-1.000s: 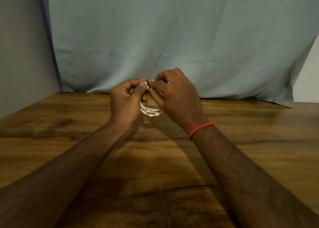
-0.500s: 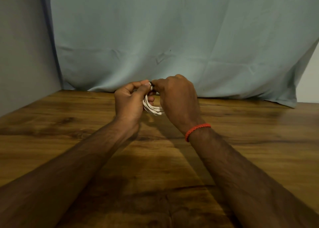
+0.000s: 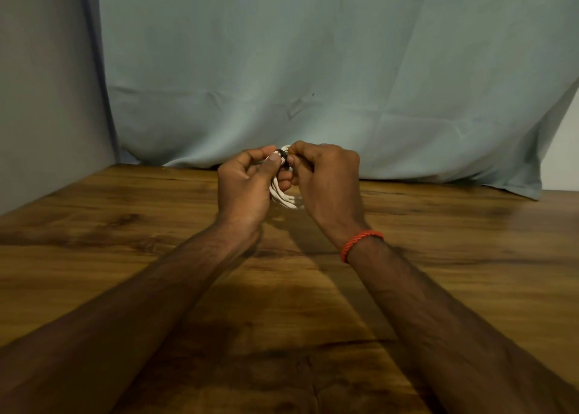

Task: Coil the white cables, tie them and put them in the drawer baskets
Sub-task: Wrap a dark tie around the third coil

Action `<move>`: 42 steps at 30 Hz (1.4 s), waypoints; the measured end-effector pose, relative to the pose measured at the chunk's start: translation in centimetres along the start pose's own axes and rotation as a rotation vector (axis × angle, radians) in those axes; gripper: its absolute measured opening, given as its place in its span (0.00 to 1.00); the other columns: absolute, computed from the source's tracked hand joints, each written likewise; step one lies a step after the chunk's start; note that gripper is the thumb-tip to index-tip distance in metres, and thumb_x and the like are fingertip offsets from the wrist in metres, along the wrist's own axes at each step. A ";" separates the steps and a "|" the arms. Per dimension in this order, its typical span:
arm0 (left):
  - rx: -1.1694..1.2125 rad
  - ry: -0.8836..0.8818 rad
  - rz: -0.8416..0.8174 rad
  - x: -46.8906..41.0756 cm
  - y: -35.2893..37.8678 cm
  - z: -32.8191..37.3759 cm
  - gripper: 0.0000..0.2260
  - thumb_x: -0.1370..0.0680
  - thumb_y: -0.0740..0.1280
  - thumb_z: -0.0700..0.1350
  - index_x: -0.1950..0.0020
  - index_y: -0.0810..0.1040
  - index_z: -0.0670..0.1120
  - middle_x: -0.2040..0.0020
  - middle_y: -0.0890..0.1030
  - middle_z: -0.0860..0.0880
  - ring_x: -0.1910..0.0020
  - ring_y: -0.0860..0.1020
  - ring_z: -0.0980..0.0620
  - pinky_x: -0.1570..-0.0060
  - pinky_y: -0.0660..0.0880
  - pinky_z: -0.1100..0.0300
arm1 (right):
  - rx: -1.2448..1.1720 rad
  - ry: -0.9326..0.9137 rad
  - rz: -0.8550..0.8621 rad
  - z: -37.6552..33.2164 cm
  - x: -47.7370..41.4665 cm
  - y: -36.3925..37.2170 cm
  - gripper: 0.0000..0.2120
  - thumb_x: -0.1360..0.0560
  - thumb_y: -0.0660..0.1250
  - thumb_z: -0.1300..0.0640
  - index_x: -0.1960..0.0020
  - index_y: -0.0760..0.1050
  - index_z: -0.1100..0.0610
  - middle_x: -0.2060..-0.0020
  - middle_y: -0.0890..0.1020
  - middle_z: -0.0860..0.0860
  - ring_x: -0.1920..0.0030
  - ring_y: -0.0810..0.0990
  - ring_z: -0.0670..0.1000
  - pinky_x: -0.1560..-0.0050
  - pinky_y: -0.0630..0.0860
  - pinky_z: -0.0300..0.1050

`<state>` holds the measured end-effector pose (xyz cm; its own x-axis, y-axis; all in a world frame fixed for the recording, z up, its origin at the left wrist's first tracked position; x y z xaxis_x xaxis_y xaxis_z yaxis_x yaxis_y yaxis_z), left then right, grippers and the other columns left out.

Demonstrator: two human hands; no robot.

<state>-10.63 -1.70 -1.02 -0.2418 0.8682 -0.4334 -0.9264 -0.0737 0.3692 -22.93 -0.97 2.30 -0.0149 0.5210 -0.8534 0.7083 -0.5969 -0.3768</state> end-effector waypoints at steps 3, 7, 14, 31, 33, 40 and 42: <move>-0.001 0.002 0.001 0.1 0.0 -0.1 0.09 0.20 0.68 0.35 0.40 0.79 0.36 0.62 0.85 0.47 0.65 0.84 0.54 0.61 0.82 0.61 | 0.078 -0.022 -0.010 -0.3 0.2 0.1 0.07 0.23 0.67 0.58 0.54 0.84 0.55 0.68 0.81 0.53 0.64 0.80 0.52 0.62 0.77 0.49; -0.013 0.007 -0.013 0.4 0.2 -0.2 0.10 0.20 0.68 0.36 0.39 0.78 0.35 0.61 0.86 0.47 0.64 0.84 0.54 0.61 0.82 0.61 | 0.012 -0.042 -0.023 -0.1 0.2 -0.2 0.12 0.24 0.64 0.58 0.48 0.86 0.54 0.64 0.83 0.54 0.63 0.81 0.52 0.60 0.80 0.51; -0.012 -0.016 0.006 0.3 -0.2 -0.3 0.09 0.20 0.69 0.37 0.40 0.79 0.38 0.62 0.86 0.47 0.64 0.84 0.53 0.61 0.82 0.60 | -0.020 -0.030 -0.067 -0.6 0.4 -0.6 0.18 0.27 0.59 0.54 0.47 0.86 0.54 0.64 0.82 0.55 0.62 0.80 0.52 0.59 0.79 0.51; 0.079 -0.097 0.001 -0.9 -0.4 -0.7 0.11 0.20 0.69 0.38 0.38 0.77 0.43 0.55 0.87 0.41 0.59 0.86 0.45 0.56 0.83 0.52 | -0.272 0.453 -0.237 3.4 -0.7 -0.7 0.22 0.21 0.66 0.41 0.32 0.77 0.51 0.47 0.85 0.53 0.50 0.85 0.48 0.45 0.81 0.49; 0.121 -0.122 0.008 -1.0 -0.3 -0.7 0.11 0.20 0.69 0.37 0.39 0.77 0.43 0.55 0.87 0.42 0.58 0.86 0.43 0.54 0.83 0.50 | -0.384 0.486 -0.271 3.5 -0.6 -0.7 0.16 0.18 0.63 0.45 0.40 0.81 0.55 0.58 0.87 0.54 0.64 0.84 0.46 0.61 0.81 0.44; 0.039 -0.208 -0.078 -1.4 -0.3 -1.4 0.10 0.18 0.67 0.47 0.39 0.79 0.45 0.51 0.87 0.44 0.57 0.86 0.44 0.56 0.82 0.50 | -0.201 0.305 -0.158 3.0 -1.0 -1.4 0.18 0.17 0.62 0.49 0.55 0.83 0.59 0.69 0.84 0.51 0.75 0.77 0.43 0.70 0.73 0.40; 0.046 -0.259 -0.096 -1.4 -0.3 -1.5 0.12 0.18 0.66 0.50 0.38 0.79 0.46 0.51 0.87 0.43 0.55 0.85 0.44 0.57 0.81 0.51 | -0.207 0.303 -0.134 3.0 -1.1 -1.7 0.17 0.17 0.62 0.49 0.54 0.83 0.58 0.68 0.85 0.51 0.75 0.78 0.43 0.70 0.74 0.41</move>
<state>-10.44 -3.60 -1.82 -0.0661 0.9671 -0.2457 -0.9260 0.0323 0.3761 -26.22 -2.38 2.76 0.0698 0.7610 -0.6450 0.8419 -0.3918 -0.3711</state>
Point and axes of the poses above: each hand's wrist, its own x-axis away from the middle knuckle, its own y-axis out of the palm, z = x × y, the point moved 4 cm from there along -x, towards the middle knuckle
